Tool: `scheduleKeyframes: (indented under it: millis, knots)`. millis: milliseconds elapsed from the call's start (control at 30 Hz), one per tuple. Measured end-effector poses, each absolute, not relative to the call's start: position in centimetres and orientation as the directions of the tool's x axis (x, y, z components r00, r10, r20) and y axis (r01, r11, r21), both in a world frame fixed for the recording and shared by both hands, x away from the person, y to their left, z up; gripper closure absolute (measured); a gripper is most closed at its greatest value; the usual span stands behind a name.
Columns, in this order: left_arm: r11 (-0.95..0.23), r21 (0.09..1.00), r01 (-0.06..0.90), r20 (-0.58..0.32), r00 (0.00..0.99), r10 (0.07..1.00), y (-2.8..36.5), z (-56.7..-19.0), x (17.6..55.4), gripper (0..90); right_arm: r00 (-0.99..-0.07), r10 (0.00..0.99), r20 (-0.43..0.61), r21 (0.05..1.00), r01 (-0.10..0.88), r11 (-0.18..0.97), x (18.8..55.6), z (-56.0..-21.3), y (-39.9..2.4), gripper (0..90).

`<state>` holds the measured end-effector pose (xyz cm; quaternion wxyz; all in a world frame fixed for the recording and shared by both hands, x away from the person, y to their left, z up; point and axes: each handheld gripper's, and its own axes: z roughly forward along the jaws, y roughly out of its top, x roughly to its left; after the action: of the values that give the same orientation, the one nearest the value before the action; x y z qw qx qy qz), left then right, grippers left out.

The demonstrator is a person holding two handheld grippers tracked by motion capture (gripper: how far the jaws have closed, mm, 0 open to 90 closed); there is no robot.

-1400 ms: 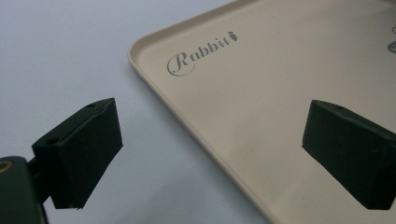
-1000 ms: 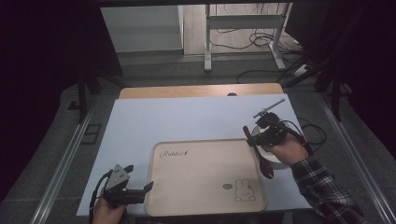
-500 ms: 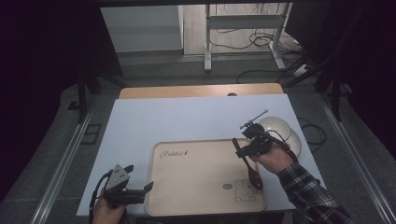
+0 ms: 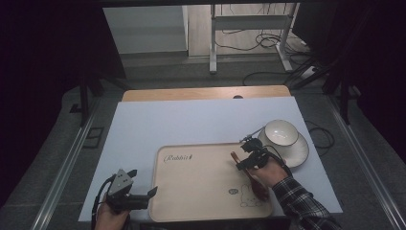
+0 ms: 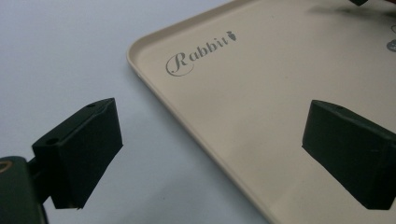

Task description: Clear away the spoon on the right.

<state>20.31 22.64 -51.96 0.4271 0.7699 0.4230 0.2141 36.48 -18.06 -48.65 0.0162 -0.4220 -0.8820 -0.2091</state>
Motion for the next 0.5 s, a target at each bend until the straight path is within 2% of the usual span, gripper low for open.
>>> scheduleKeyframes:
  millis: [67,133,367,500]
  knots:
    - [-0.277,0.839,0.468,-0.032,0.551,0.834,22.6,-52.0,20.3,4.6,-0.644,0.739,0.196,0.358,0.749,0.557,36.5,-48.9,-18.0,76.8]
    - [-0.278,0.839,0.468,-0.031,0.551,0.834,22.6,-52.0,20.3,4.6,-0.650,0.735,0.192,0.363,0.743,0.562,36.4,-49.1,-18.0,72.8]
    - [-0.280,0.838,0.468,-0.029,0.551,0.834,22.6,-52.0,20.3,4.6,-0.699,0.704,0.124,0.430,0.678,0.597,35.5,-47.7,-18.1,70.5]
    - [-0.280,0.838,0.469,-0.029,0.550,0.835,22.6,-52.0,20.3,4.6,-0.735,0.672,0.091,0.477,0.624,0.619,34.8,-47.3,-18.2,76.8]
